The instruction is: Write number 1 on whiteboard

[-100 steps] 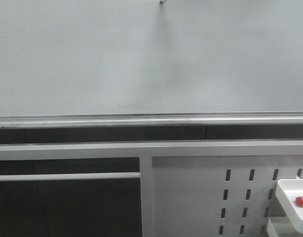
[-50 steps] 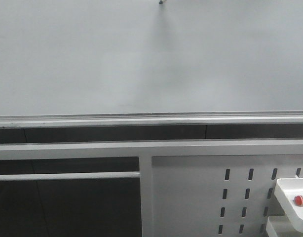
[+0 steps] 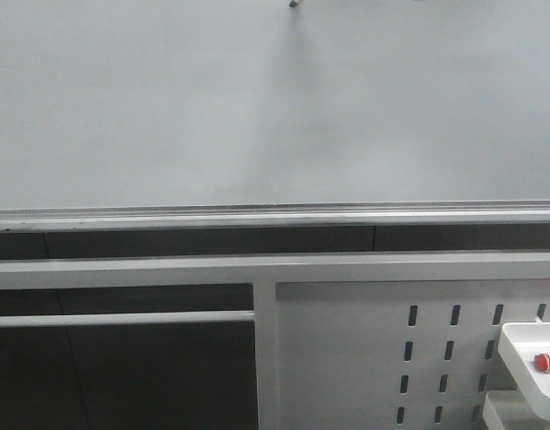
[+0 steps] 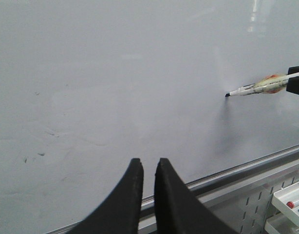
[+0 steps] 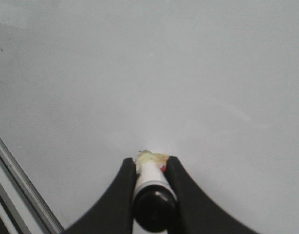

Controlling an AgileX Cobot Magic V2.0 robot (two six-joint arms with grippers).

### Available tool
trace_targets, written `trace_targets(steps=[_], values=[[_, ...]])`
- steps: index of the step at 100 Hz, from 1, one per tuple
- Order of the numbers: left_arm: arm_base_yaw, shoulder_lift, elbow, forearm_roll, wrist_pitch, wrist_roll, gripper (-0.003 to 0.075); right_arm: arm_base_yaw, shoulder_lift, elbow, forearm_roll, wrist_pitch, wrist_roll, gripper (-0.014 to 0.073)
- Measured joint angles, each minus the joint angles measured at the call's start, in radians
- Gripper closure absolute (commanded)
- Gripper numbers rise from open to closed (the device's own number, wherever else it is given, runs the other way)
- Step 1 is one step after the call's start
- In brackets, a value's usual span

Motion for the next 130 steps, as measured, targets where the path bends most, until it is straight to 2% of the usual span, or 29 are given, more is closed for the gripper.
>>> trace_targets(steps=[20, 45, 60, 77, 86, 94, 116, 123, 130], values=[[0.000, 0.000, 0.000, 0.000, 0.000, 0.000, 0.0680, 0.000, 0.023, -0.002, 0.030, 0.024, 0.000, 0.0643], [0.000, 0.000, 0.000, 0.000, 0.000, 0.000, 0.0680, 0.000, 0.164, -0.002, 0.085, 0.099, 0.002, 0.0643], [0.000, 0.000, 0.000, 0.000, 0.000, 0.000, 0.0680, -0.002, 0.253, 0.000, 0.110, 0.110, 0.002, 0.0643], [0.000, 0.000, 0.000, 0.000, 0.000, 0.000, 0.0680, -0.002, 0.261, 0.000, 0.112, 0.099, 0.002, 0.0646], [0.000, 0.000, 0.000, 0.000, 0.000, 0.000, 0.0680, 0.003, 0.224, 0.000, 0.125, 0.142, 0.000, 0.0646], [0.000, 0.000, 0.000, -0.005, 0.000, 0.000, 0.0680, 0.024, 0.145, -0.008, 0.143, 0.244, -0.005, 0.0646], [0.000, 0.000, 0.000, -0.056, 0.000, 0.000, 0.0677, 0.187, -0.185, -0.105, 0.150, 0.482, -0.005, 0.0646], [0.000, 0.000, 0.000, -0.065, 0.000, 0.000, 0.0650, 0.222, -0.245, -0.152, 0.150, 0.565, -0.006, 0.0646], [0.000, 0.000, 0.000, -0.086, 0.013, 0.035, 0.0566, 0.242, -0.273, -0.189, 0.152, 0.648, -0.006, 0.0646]])
